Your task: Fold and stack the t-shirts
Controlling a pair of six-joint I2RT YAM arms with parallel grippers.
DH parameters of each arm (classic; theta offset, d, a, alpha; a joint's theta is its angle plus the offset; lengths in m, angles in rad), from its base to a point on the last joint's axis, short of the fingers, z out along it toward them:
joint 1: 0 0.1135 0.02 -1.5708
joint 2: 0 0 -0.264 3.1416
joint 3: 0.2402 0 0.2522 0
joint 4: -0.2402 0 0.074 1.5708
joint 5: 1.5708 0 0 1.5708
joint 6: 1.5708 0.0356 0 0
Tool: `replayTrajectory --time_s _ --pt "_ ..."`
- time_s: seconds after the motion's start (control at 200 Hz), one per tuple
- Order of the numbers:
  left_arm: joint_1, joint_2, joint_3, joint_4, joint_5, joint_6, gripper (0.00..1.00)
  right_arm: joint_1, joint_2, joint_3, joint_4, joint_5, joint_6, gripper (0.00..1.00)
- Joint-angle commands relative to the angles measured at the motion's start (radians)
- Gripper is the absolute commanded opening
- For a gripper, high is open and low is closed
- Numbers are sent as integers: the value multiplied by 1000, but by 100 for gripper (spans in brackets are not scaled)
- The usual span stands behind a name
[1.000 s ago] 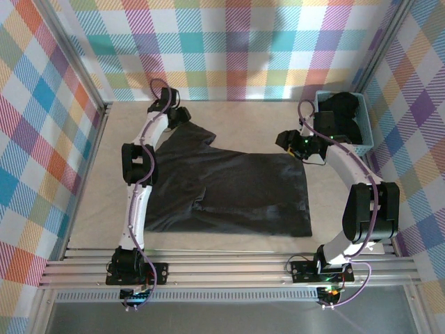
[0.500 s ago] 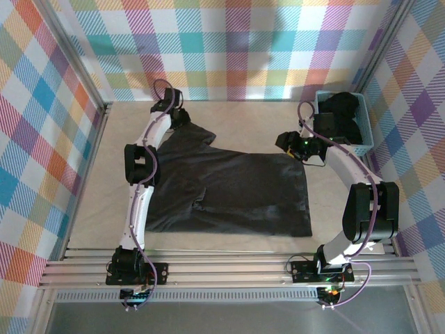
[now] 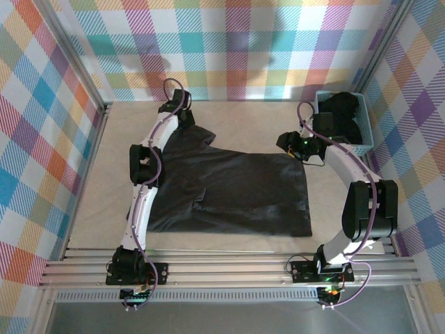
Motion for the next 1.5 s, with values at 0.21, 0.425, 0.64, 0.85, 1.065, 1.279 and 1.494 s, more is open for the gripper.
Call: replayTrajectory --time_s 0.21,0.425,0.64,0.85,1.065,1.279,1.494 --pt "-35 -135 -30 -73 15 24 0 -15 299 256 -211 455 32 44" --pt "-35 -179 -31 -100 49 37 0 -35 403 327 -241 524 53 45" --pt "-35 -199 -55 -95 54 35 0 -45 470 375 -219 452 9 40" --pt "-35 -201 -57 -97 53 38 0 -50 488 370 -207 407 11 32" --pt "-35 -201 -57 -96 54 42 0 -48 471 351 -208 379 17 28" --pt "-34 -201 -57 -97 55 41 0 -42 457 347 -240 395 24 32" --pt "-34 -207 -57 -100 54 46 0 -22 450 322 -219 426 12 29"
